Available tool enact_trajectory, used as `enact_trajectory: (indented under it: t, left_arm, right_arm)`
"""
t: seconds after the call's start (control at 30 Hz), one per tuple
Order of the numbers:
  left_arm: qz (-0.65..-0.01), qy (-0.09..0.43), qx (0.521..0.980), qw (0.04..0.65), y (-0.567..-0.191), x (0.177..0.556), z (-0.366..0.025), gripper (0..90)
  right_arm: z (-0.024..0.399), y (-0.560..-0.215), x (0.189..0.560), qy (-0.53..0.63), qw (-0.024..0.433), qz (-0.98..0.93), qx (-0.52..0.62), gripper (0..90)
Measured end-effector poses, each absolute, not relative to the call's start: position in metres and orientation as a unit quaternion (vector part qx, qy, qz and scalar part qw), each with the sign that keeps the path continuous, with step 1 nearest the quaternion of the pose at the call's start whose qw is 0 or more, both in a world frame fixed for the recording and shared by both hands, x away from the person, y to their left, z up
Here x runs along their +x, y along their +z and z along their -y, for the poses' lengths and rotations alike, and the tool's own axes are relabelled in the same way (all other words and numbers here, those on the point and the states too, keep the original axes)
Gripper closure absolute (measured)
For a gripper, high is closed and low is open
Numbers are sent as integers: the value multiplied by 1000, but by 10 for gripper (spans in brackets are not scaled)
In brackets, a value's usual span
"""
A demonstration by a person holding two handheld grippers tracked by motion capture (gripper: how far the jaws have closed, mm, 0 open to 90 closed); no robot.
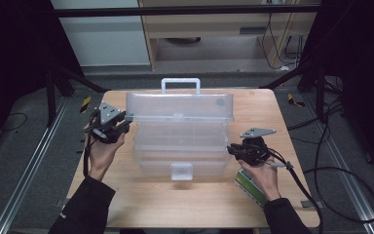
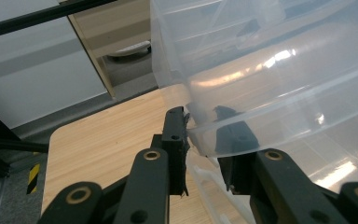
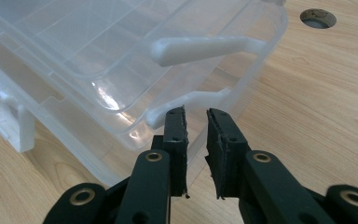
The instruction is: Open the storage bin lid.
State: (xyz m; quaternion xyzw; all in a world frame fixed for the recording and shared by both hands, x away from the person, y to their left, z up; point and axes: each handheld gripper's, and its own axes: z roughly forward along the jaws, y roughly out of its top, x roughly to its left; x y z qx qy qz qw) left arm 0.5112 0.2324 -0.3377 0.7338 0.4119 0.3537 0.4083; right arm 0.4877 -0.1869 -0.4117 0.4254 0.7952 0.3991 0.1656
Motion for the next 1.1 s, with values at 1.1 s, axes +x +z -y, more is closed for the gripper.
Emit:
enact_trajectory:
  t: [1.1]
  left_arm:
    - [-424, 367, 721, 407, -317, 539, -226, 757]
  right_arm:
    - [185, -410, 487, 390, 170, -800, 423, 784]
